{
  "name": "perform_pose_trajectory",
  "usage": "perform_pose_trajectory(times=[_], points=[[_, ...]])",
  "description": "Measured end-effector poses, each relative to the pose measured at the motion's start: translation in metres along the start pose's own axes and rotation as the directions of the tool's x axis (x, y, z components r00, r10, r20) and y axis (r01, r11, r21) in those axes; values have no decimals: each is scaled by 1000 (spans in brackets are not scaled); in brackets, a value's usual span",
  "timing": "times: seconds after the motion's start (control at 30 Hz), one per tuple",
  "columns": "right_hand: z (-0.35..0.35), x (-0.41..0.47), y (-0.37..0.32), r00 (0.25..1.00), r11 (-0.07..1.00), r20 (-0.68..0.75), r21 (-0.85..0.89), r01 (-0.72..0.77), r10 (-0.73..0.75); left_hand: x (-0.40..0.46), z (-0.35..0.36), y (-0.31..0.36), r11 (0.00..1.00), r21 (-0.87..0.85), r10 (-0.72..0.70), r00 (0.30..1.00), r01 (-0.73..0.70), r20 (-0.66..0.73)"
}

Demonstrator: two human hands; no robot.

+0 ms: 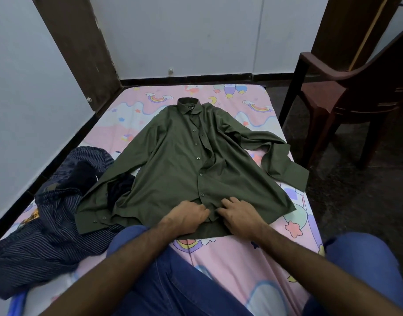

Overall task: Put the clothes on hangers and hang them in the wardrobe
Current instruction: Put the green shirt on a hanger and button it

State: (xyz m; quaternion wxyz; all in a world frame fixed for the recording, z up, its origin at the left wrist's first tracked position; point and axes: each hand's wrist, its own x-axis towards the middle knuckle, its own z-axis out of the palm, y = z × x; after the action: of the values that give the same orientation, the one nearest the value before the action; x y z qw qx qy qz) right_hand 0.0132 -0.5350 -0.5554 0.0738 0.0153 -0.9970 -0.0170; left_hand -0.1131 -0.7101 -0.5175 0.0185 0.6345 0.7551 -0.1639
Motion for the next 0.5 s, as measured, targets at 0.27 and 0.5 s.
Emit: perform_pose_trajectory(times=[0.27,0.5], points=[[-23,-5,9,982,812,186,578,-80,-35,-14,-17,11,954,-227,239,954,-196,182],[-26,-19,-11,909,871,334,488,60,-250,-21,-18,-4,877,-466,222,958,-115,183]])
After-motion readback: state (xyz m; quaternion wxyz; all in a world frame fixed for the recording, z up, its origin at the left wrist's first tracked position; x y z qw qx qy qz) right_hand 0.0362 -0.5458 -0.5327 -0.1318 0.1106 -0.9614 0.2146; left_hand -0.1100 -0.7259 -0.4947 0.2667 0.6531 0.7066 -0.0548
